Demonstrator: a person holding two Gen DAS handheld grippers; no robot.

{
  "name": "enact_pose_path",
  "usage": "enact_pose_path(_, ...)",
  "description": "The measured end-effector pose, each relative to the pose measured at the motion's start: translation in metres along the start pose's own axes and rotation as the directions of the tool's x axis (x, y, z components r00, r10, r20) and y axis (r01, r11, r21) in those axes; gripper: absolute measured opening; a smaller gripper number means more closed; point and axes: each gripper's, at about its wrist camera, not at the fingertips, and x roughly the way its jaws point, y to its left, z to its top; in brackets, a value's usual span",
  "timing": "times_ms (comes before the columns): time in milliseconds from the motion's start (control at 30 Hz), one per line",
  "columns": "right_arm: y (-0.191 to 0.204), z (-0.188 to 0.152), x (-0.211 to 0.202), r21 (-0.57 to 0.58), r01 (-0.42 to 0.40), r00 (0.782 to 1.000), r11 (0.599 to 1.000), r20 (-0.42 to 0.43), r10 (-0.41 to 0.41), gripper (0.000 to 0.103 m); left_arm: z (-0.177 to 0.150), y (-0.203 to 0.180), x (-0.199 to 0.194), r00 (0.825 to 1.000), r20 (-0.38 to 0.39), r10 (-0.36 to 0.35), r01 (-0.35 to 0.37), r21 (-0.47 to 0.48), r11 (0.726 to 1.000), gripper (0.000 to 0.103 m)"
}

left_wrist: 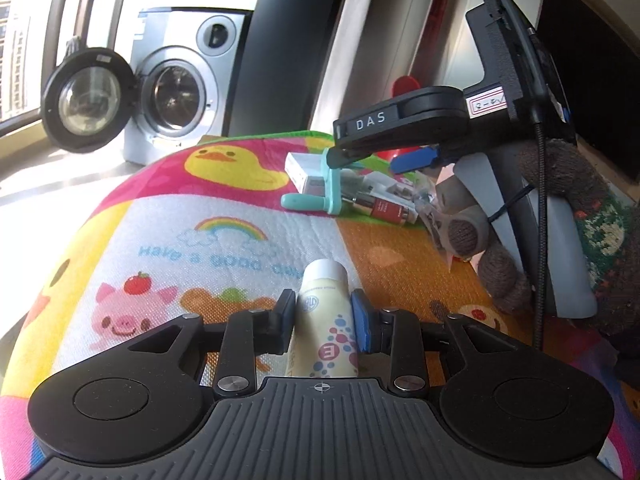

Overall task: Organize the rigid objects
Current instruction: 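Grasp the white lotion tube with the left tool while the right tool grasps the teal plastic piece, then carry the tube and teal piece over the pink box and release both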

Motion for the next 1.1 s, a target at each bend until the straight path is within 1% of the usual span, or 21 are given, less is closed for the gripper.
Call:
enact_pose_path(100, 0.008, 0.003, 0.025, -0.035, 0.034, 0.999, 0.999, -0.039, -0.036, 0.07, -0.001, 0.005, -0.001, 1.0, 0.007, -0.009, 0.009, -0.028, 1.0, 0.034)
enact_pose_path(133, 0.008, 0.004, 0.029, -0.032, 0.036, 0.998, 0.999, -0.049, -0.037, 0.066, -0.003, 0.008, -0.003, 1.0, 0.009, -0.013, 0.013, -0.04, 0.999, 0.034)
enact_pose_path(167, 0.006, 0.005, 0.03, -0.023, 0.018, 0.998, 1.0, -0.058, -0.02, 0.053, -0.003, 0.01, -0.003, 1.0, 0.01, -0.018, 0.019, -0.052, 0.998, 0.034)
enact_pose_path(200, 0.006, 0.006, 0.029, -0.02, 0.013, 0.998, 1.0, -0.059, -0.014, 0.046, -0.003, 0.011, -0.003, 1.0, 0.01, -0.025, 0.025, -0.061, 0.998, 0.034)
enact_pose_path(233, 0.005, 0.006, 0.026, -0.018, 0.006, 0.998, 1.0, -0.059, -0.007, 0.045, -0.003, 0.013, -0.003, 1.0, 0.01, -0.03, 0.03, -0.068, 0.997, 0.034)
enact_pose_path(333, 0.001, 0.003, 0.004, -0.025, -0.011, 1.0, 1.0, -0.03, 0.011, 0.044, -0.003, 0.014, -0.003, 0.999, 0.012, -0.04, 0.04, -0.08, 0.996, 0.034)
enact_pose_path(433, -0.004, -0.003, -0.031, -0.042, -0.049, 0.999, 0.998, -0.02, 0.048, 0.044, -0.004, 0.015, -0.002, 0.999, 0.01, -0.041, 0.042, -0.083, 0.996, 0.034)
enact_pose_path(500, -0.008, -0.012, -0.064, -0.051, -0.097, 0.995, 0.994, -0.014, 0.097, 0.044, -0.004, 0.014, -0.002, 0.999, 0.009, -0.037, 0.038, -0.079, 0.996, 0.034)
enact_pose_path(533, -0.01, -0.017, -0.077, -0.059, -0.108, 0.994, 0.992, -0.007, 0.108, 0.044, -0.003, 0.014, -0.002, 0.999, 0.009, -0.035, 0.035, -0.075, 0.997, 0.034)
enact_pose_path(567, -0.013, -0.025, -0.1, -0.075, -0.111, 0.994, 0.991, 0.01, 0.112, 0.044, -0.003, 0.013, -0.002, 0.999, 0.009, -0.034, 0.034, -0.07, 0.997, 0.034)
enact_pose_path(633, -0.021, -0.039, -0.131, -0.097, -0.104, 0.993, 0.99, 0.039, 0.108, 0.044, -0.003, 0.01, -0.003, 0.999, 0.008, -0.04, 0.041, -0.051, 0.998, 0.034)
enact_pose_path(667, -0.028, -0.05, -0.152, -0.103, -0.091, 0.993, 0.991, 0.059, 0.097, 0.044, -0.003, 0.006, -0.004, 0.999, 0.007, -0.046, 0.046, -0.03, 0.998, 0.034)
enact_pose_path(733, -0.042, -0.07, -0.184, -0.105, -0.058, 0.994, 0.993, 0.087, 0.067, 0.044, -0.004, -0.004, -0.006, 0.998, -0.023, -0.066, 0.066, -0.001, 0.998, 0.034)
enact_pose_path(800, -0.058, -0.094, -0.213, -0.097, 0.0, 0.994, 0.995, 0.109, 0.011, 0.044, -0.008, -0.02, -0.011, 0.991, -0.065, -0.118, 0.12, 0.024, 0.993, 0.034)
enact_pose_path(900, -0.079, -0.126, -0.242, -0.079, 0.106, 0.987, 0.991, 0.133, -0.094, 0.044, -0.012, -0.05, -0.022, 0.974, -0.115, -0.195, 0.204, 0.066, 0.977, 0.034)
enact_pose_path(933, -0.087, -0.136, -0.25, -0.066, 0.136, 0.983, 0.988, 0.132, -0.127, 0.044, -0.011, -0.061, -0.025, 0.968, -0.121, -0.221, 0.231, 0.078, 0.97, 0.034)
enact_pose_path(1000, -0.103, -0.155, -0.264, -0.024, 0.167, 0.978, 0.986, 0.128, -0.163, 0.044, -0.003, -0.086, -0.033, 0.958, -0.112, -0.264, 0.277, 0.118, 0.954, 0.034)
enact_pose_path(1100, -0.121, -0.175, -0.281, 0.029, 0.19, 0.97, 0.981, 0.147, -0.192, 0.044, 0.019, -0.125, -0.036, 0.951, -0.079, -0.298, 0.308, 0.203, 0.929, 0.034)
